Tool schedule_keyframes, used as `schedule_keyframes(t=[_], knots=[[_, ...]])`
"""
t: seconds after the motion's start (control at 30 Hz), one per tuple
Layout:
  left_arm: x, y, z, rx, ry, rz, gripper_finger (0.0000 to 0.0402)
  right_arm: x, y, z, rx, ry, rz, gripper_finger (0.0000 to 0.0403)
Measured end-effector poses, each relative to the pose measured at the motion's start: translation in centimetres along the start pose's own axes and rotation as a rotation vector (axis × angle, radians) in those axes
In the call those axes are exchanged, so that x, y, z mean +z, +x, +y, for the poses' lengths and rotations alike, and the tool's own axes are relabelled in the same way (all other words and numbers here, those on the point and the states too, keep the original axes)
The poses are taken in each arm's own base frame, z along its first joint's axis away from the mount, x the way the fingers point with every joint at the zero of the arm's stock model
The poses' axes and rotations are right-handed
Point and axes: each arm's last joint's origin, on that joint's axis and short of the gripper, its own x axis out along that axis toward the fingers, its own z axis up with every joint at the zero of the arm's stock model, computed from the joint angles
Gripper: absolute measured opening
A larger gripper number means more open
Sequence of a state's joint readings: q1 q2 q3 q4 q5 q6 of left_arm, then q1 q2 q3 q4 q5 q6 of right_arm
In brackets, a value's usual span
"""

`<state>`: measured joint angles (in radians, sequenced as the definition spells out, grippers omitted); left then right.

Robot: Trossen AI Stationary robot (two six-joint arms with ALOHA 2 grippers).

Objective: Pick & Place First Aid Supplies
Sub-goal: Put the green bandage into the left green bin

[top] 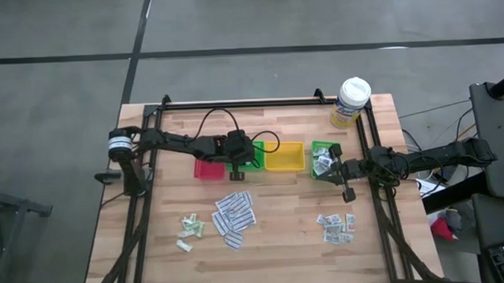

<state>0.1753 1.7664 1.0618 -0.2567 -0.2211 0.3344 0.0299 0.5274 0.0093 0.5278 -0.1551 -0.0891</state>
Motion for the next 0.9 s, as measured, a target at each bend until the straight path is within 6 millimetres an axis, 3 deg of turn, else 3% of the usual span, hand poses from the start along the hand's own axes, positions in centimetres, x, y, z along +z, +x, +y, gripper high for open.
schedule_keyframes(t=[0.3,0.43,0.57,0.9], knots=[[0.5,-0.1,0.2,0.019,-0.018,-0.048,0.0075,0.0,0.0,0.0,0.0,0.001,0.0,0.0008],[0.7,-1.1,0.6,0.067,-0.023,-0.055,0.0099,0.0,0.0,0.0,0.0,0.0,0.0,0.0008],[1.7,-3.6,1.1,0.095,-0.049,-0.066,0.0105,0.0,0.0,0.0,0.001,0.0,0.0,0.0008],[3.1,-12.3,1.3,0.053,-0.192,-0.119,0.0106,0.0,0.0,0.0,0.0,0.0,0.0,0.0008]])
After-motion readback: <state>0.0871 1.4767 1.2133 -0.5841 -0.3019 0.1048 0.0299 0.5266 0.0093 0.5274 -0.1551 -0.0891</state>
